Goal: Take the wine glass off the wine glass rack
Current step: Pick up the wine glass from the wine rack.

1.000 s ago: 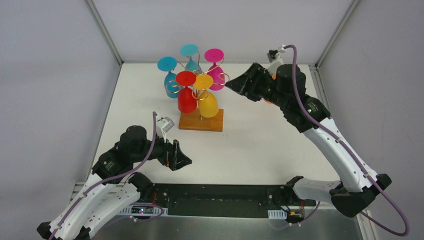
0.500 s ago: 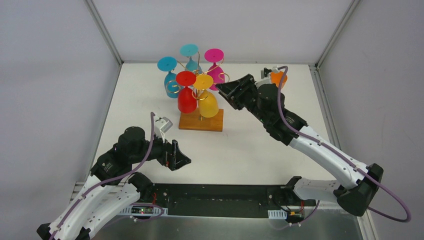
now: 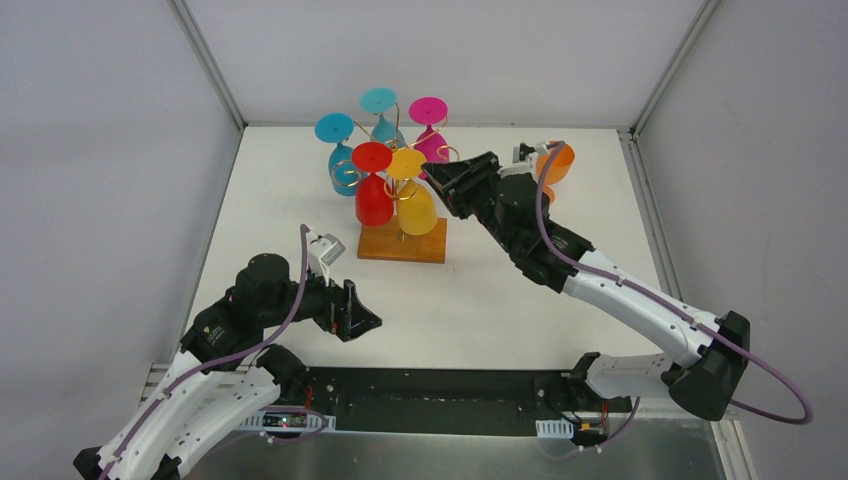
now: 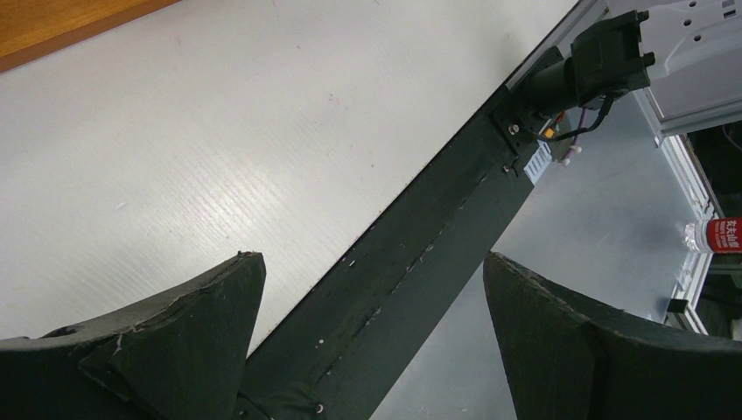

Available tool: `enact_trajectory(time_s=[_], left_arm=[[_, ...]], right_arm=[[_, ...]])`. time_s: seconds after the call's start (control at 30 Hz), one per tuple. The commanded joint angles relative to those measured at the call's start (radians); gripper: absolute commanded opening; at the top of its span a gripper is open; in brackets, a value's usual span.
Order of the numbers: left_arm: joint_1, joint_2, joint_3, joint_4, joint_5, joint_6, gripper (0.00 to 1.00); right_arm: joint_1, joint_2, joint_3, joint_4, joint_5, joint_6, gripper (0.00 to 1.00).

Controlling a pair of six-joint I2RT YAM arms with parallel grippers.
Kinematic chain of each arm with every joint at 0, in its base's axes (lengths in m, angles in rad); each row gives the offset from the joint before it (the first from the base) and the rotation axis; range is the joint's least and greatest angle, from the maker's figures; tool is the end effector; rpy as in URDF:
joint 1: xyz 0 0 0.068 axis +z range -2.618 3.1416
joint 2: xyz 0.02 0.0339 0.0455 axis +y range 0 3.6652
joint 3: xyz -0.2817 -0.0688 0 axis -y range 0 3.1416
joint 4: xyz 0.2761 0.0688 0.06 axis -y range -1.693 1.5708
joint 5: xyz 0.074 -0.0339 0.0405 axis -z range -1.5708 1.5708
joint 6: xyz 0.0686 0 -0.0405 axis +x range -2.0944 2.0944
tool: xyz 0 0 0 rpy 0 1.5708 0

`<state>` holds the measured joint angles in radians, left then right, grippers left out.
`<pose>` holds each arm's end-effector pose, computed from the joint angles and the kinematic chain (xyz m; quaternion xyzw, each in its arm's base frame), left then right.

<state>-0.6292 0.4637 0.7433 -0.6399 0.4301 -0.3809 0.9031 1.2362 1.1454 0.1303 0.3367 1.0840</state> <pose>0.1000 -0.1081 0.3253 0.2200 0.7822 -0.4225 0.4015 0.2324 0.2581 0.4198 0.1820 0.6695 0.5322 0.4852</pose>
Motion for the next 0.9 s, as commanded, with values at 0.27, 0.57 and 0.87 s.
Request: enact_trajectory(time_s=[0.27, 0.57, 0.87], left_arm=[[-0.003, -0.010, 0.032, 0.008, -0.019, 0.009, 1.00], [-0.003, -0.018, 0.032, 0.008, -0.018, 0.010, 1.00], [-0.003, -0.022, 0.033, 0.008, -0.017, 0.011, 1.00]], right_arm=[[0.016, 0.061, 0.044, 0.054, 0.055, 0.029, 0.35], [0.016, 0.092, 0.065, 0.074, 0.067, 0.035, 0.28], [0.016, 0.104, 0.073, 0.090, 0.072, 0.038, 0.20]])
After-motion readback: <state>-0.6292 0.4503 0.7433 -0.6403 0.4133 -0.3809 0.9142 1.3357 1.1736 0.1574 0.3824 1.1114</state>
